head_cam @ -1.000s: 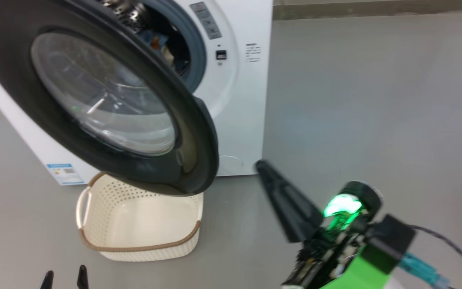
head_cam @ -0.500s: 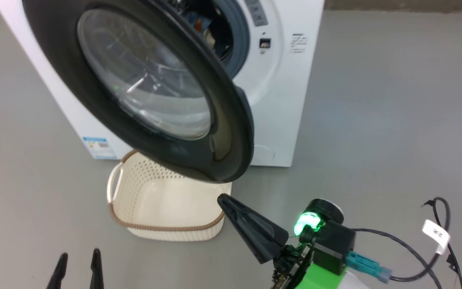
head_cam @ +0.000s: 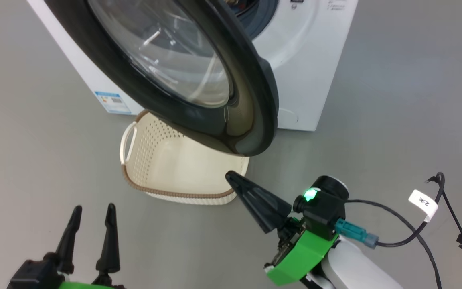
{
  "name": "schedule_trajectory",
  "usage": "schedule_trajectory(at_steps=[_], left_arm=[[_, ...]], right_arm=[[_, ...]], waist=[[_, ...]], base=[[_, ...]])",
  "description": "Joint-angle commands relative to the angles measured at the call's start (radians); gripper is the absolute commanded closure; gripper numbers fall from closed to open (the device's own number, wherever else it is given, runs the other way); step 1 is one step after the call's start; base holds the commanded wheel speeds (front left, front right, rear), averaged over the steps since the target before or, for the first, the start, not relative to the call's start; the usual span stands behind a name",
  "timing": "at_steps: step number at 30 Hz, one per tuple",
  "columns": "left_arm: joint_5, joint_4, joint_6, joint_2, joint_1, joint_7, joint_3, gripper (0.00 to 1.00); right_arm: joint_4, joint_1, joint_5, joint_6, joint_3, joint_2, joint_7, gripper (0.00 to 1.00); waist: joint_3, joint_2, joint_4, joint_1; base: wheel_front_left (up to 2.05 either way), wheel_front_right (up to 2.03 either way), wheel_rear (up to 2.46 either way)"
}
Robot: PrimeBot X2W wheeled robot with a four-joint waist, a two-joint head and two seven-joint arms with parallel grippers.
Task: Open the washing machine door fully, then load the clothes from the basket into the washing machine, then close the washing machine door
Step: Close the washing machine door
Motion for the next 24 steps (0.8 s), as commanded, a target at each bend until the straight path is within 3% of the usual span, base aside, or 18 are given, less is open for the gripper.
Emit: schedule_trajectory(at_steps=[1, 13, 24], left_arm=[[-0.006, -0.028, -0.003, 0.009, -0.032, -0.006, 0.03, 0.0], [-0.021, -0.027, -0.003, 0.004, -0.096, -0.006, -0.015, 0.0], [-0.024, -0.014, -0.003, 0.003, -0.111, -0.006, -0.027, 0.0]], right_arm=[[-0.02, -0.019, -0.005, 0.006, 0.009, 0.017, -0.005, 1.0], [0.071, -0.118, -0.055, 0.006, -0.066, 0.045, -0.005, 1.0], [0.15, -0.166, -0.058, 0.006, -0.188, 0.08, -0.005, 1.0]], waist=[[0.043, 0.0, 0.028, -0.0001], [0.128, 0.0, 0.063, -0.0001], [0.136, 0.0, 0.075, -0.0001]], base=[[0.0, 0.0, 0.0], [0.0, 0.0, 0.0], [0.0, 0.0, 0.0]])
